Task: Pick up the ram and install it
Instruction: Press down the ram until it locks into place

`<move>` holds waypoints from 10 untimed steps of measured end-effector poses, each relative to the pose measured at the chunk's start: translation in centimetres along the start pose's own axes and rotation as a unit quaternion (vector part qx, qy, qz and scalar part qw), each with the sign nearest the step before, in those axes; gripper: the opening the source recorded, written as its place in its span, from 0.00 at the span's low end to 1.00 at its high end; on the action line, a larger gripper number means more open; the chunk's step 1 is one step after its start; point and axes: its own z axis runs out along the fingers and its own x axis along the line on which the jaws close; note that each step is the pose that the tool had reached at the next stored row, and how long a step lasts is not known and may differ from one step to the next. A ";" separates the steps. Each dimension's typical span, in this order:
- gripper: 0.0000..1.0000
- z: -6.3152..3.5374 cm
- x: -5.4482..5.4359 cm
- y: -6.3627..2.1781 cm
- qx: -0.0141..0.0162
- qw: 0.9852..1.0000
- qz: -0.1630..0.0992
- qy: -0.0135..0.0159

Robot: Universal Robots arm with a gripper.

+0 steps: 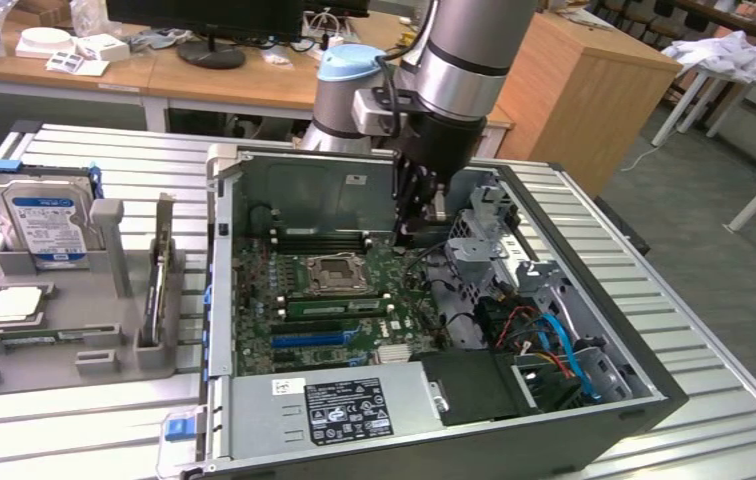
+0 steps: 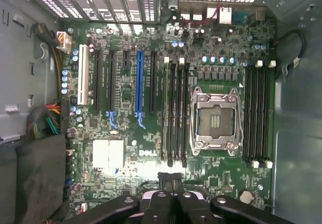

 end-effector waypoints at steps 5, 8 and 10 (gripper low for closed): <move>0.10 0.00 0.0 -0.27 -0.001 1.000 0.000 0.000; 0.10 0.00 0.0 -0.26 -0.001 1.000 0.000 0.000; 0.10 0.02 0.0 -0.26 -0.001 1.000 0.000 -0.001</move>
